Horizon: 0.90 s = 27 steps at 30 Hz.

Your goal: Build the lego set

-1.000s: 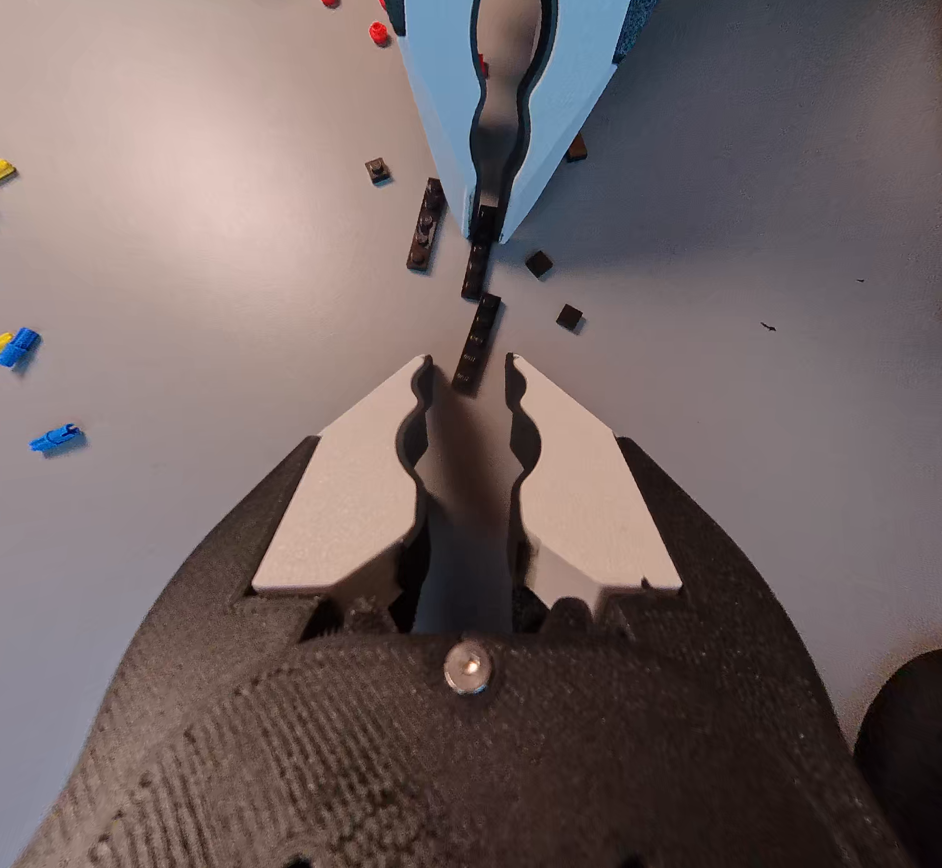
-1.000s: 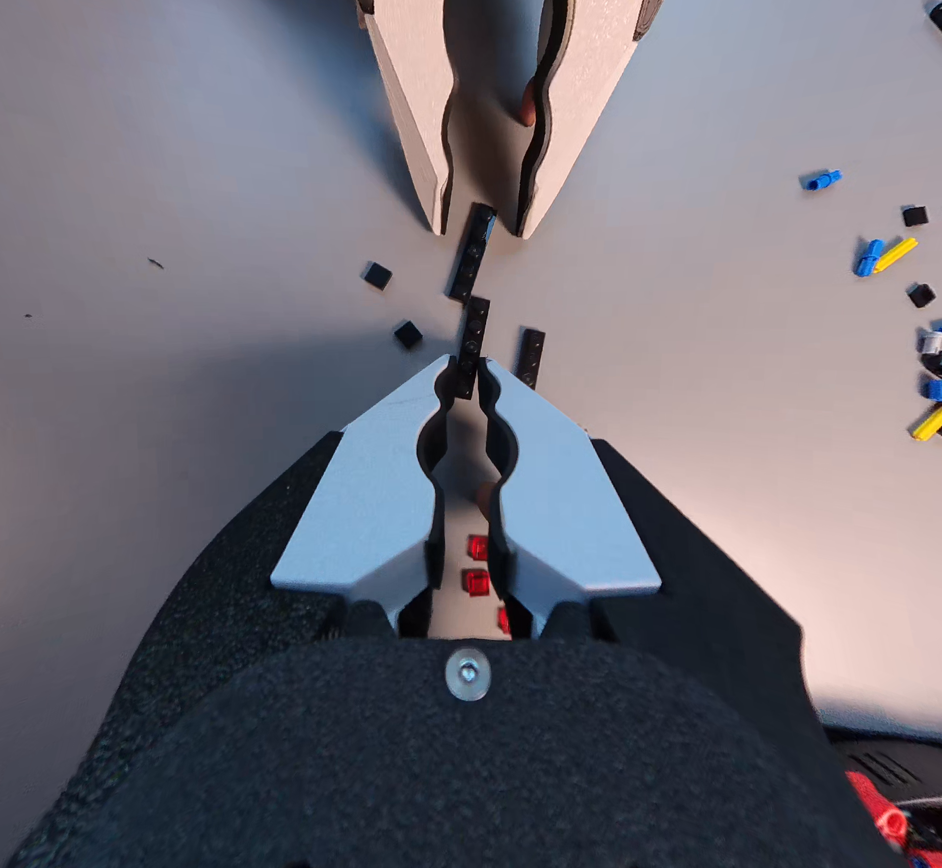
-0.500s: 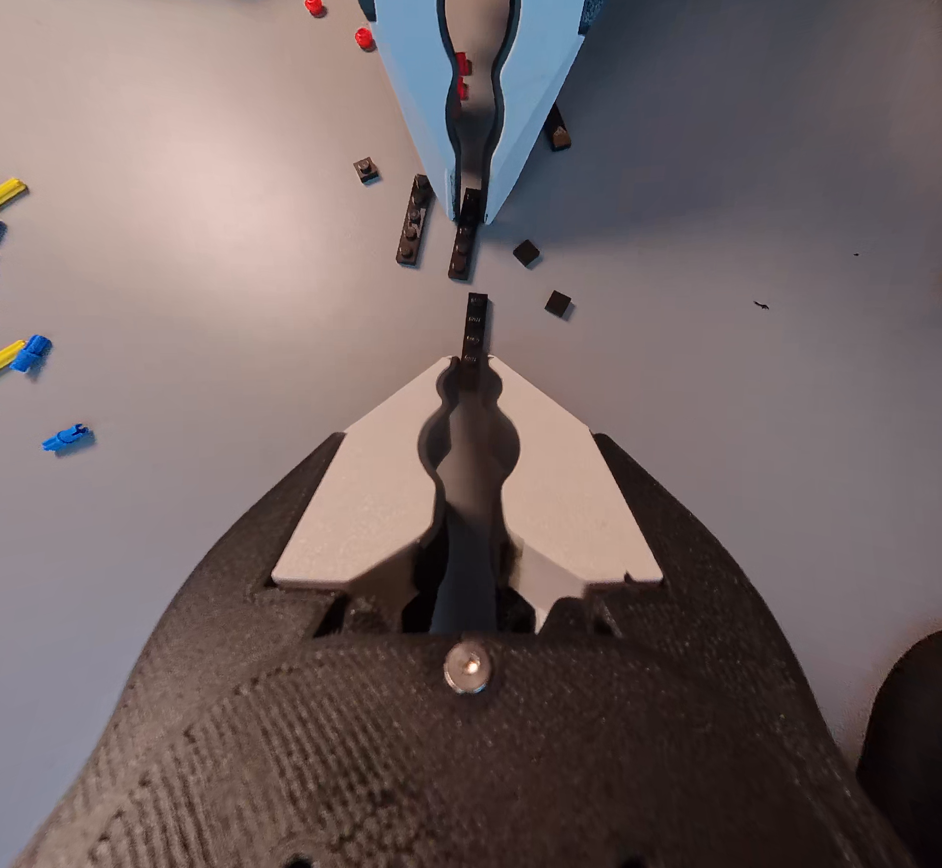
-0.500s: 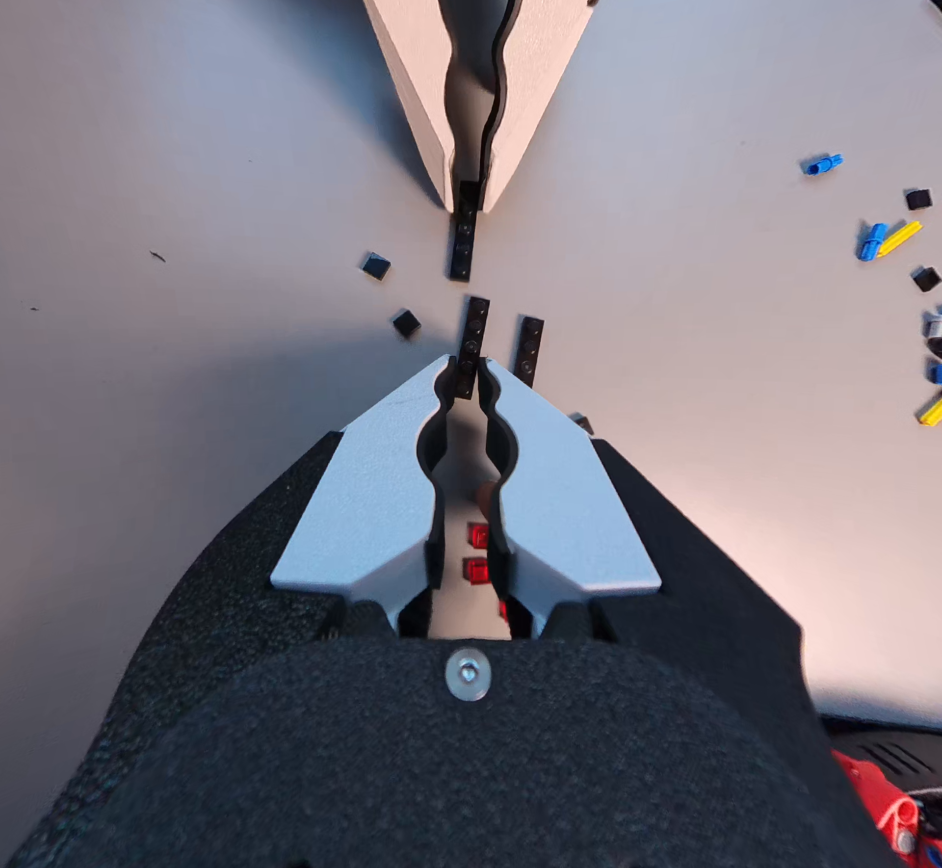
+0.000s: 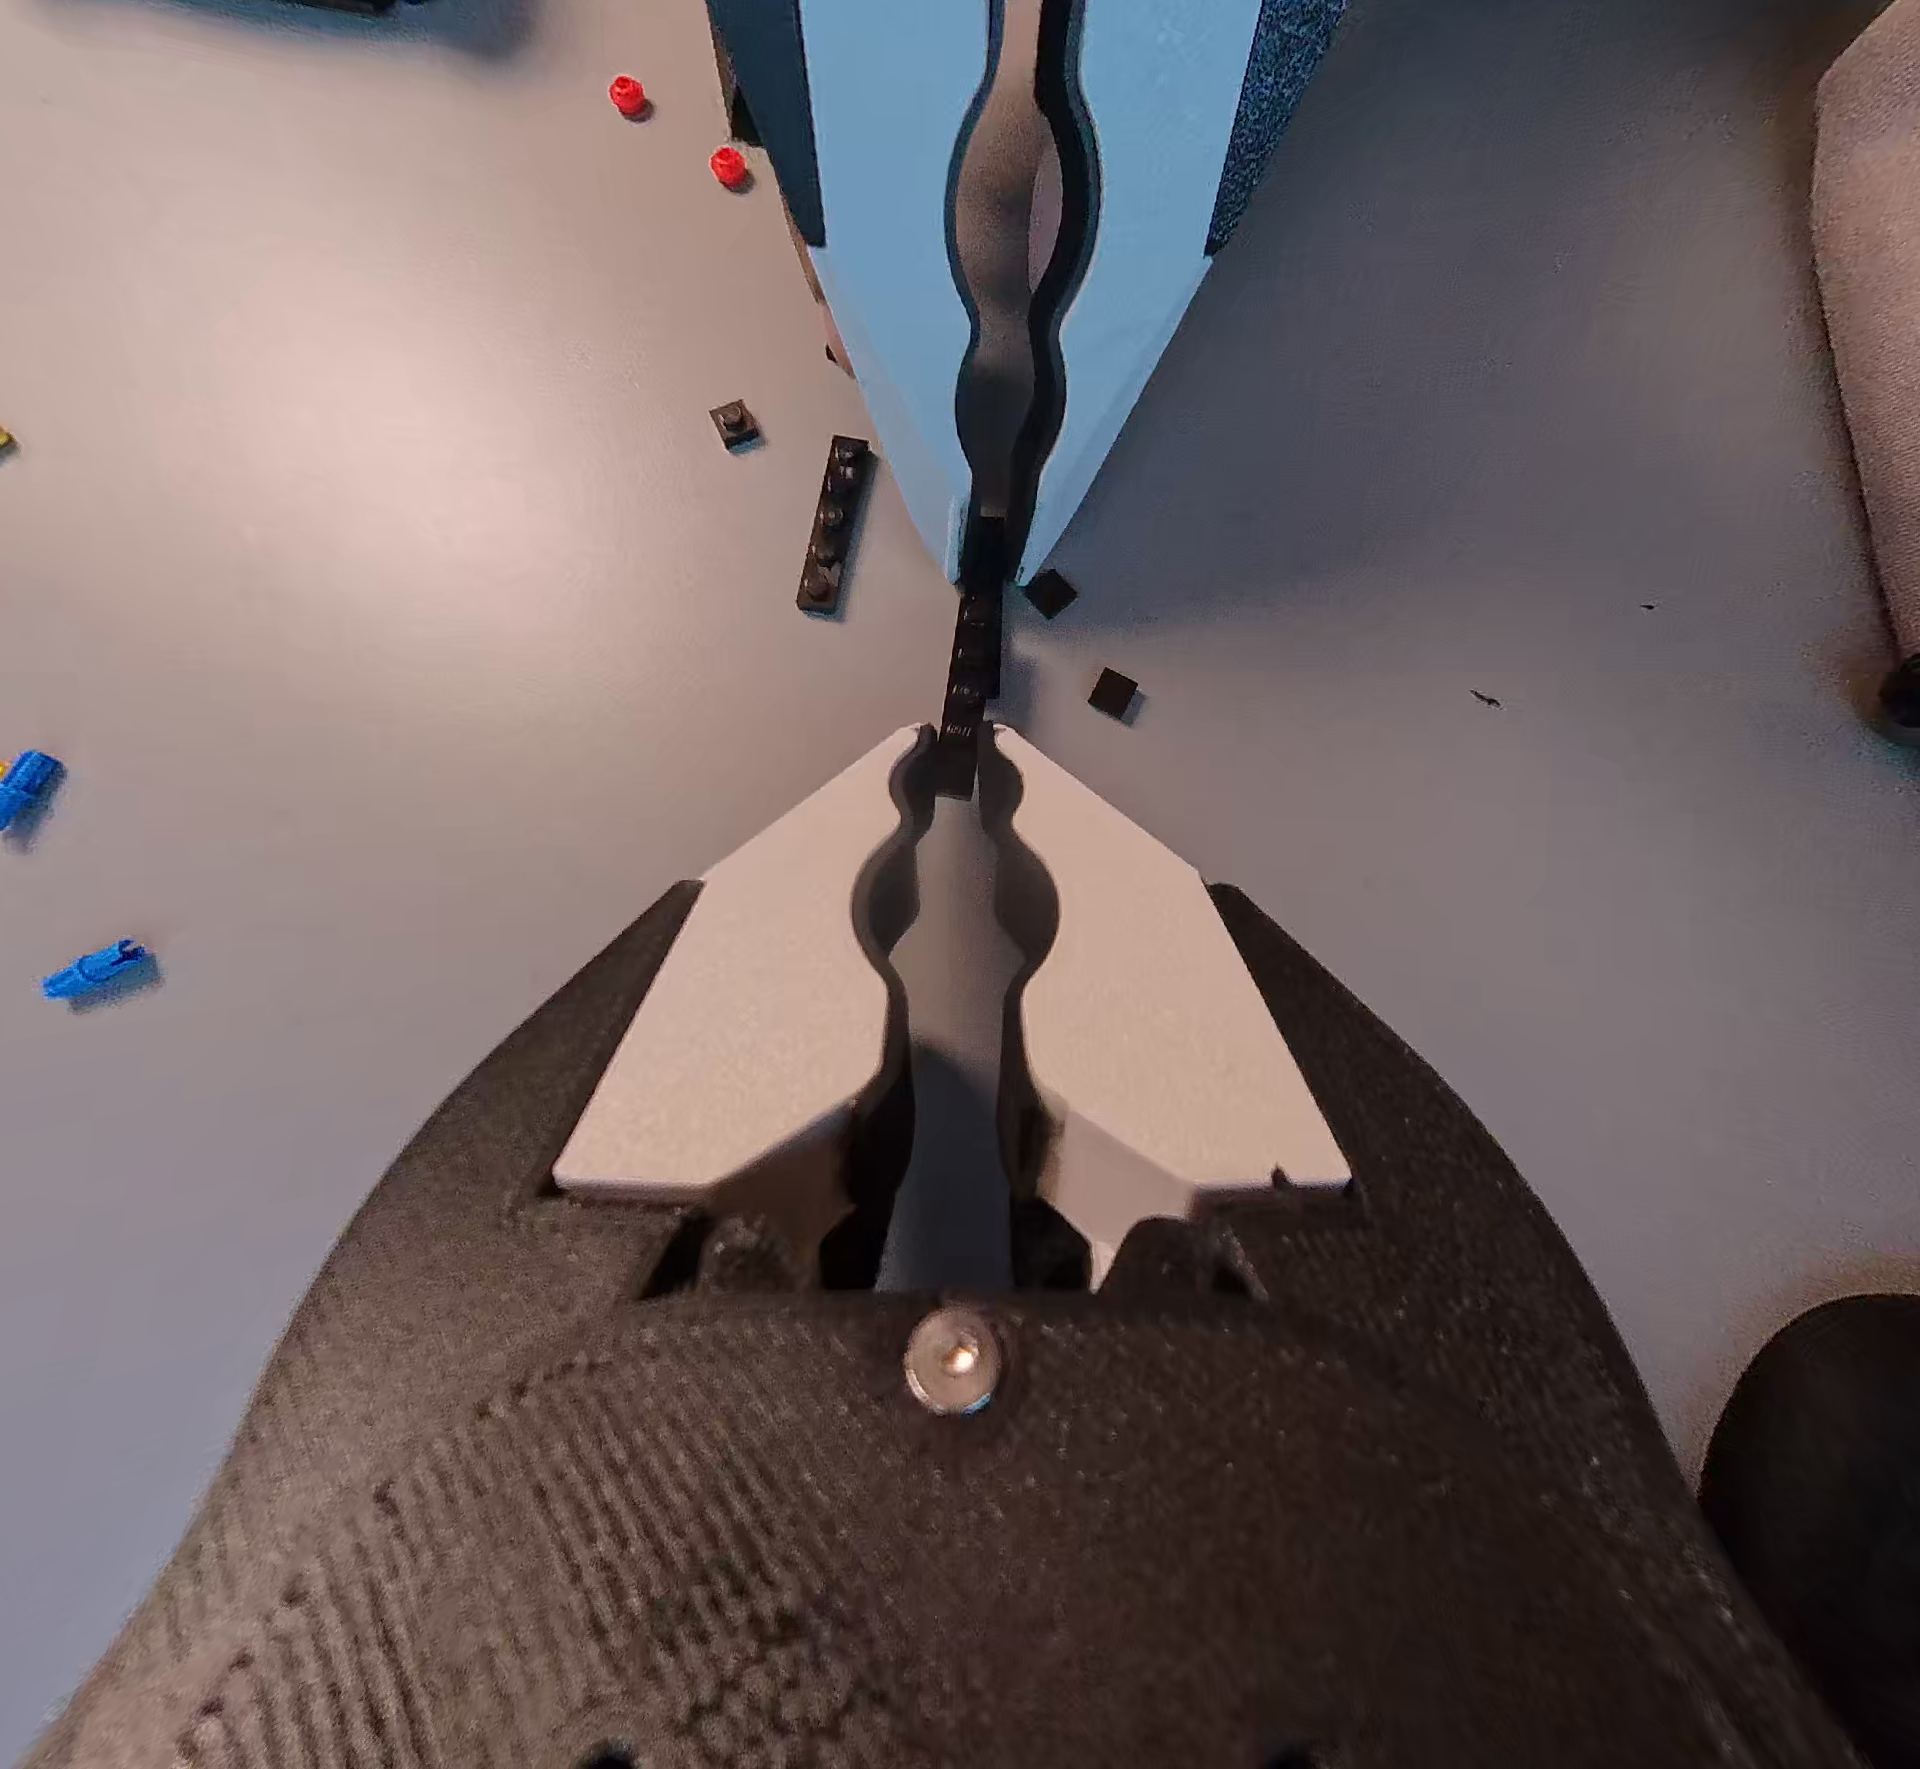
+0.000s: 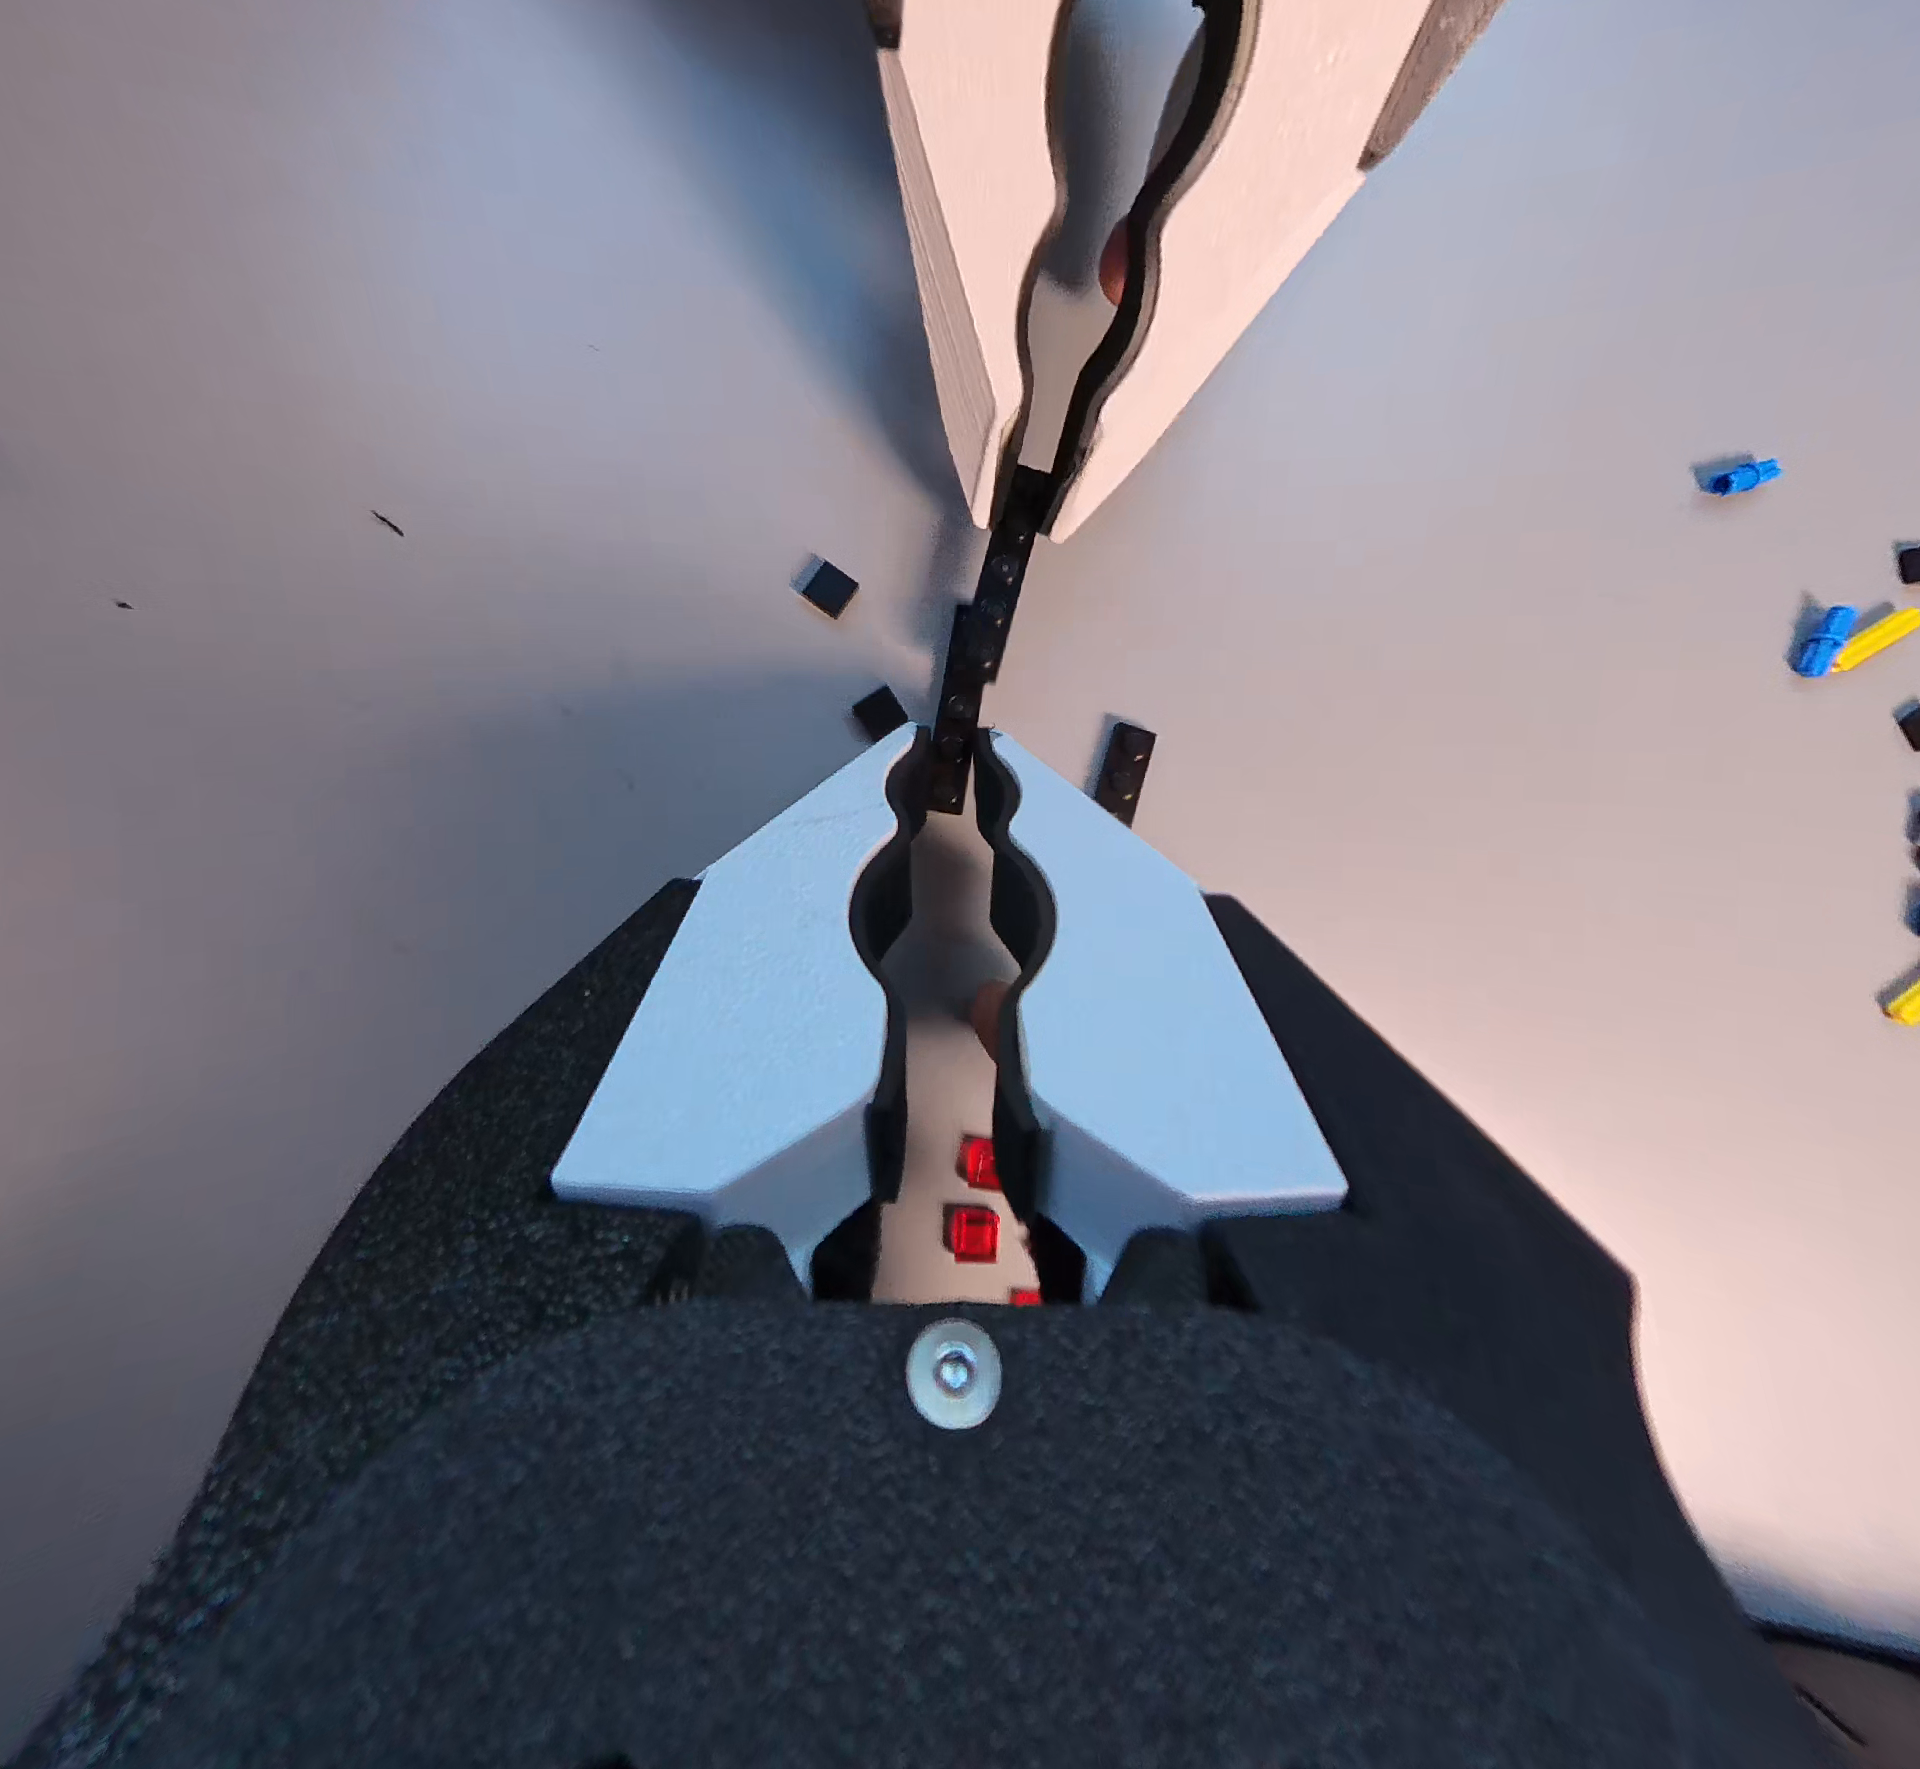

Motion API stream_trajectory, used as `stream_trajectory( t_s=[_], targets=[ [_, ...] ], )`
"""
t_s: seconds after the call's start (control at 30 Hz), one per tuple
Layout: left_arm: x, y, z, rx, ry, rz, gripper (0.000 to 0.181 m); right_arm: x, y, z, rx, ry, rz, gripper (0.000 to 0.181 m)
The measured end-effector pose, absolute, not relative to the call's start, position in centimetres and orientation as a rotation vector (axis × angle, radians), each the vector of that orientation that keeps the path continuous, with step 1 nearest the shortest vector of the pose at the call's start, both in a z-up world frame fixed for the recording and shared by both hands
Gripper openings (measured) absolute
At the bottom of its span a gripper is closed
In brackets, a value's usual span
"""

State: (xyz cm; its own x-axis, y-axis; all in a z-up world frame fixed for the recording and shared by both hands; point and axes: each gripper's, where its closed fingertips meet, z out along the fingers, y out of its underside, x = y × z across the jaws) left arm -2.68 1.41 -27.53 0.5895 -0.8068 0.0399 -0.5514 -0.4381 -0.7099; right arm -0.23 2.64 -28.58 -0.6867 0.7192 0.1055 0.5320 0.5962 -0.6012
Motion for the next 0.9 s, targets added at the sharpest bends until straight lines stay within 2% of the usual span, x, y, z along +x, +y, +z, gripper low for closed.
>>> stream_trajectory(
  t_s=[0.3, 0.53, 0.73, 0.9],
  targets=[
    [-2.5, 1.2, -28.1, -2.232, 1.021, -0.558, 0.005, -0.4, 2.4, -28.6, -1.0, -2.486, 0.776, 0.006],
    [-2.5, 1.1, -28.1, -2.244, 1.017, -0.563, 0.005, -0.9, 1.8, -27.4, -0.988, -2.429, 0.843, 0.013],
    [-2.5, 1.0, -28.1, -2.249, 1.018, -0.559, 0.005, -1.6, 1.3, -27.7, -1.011, -2.407, 0.849, 0.003],
    [-2.5, 0.8, -28.1, -2.255, 1.018, -0.561, 0.005, -1.6, 1.4, -27.6, -1.025, -2.403, 0.85, 0.004]
  ],
)
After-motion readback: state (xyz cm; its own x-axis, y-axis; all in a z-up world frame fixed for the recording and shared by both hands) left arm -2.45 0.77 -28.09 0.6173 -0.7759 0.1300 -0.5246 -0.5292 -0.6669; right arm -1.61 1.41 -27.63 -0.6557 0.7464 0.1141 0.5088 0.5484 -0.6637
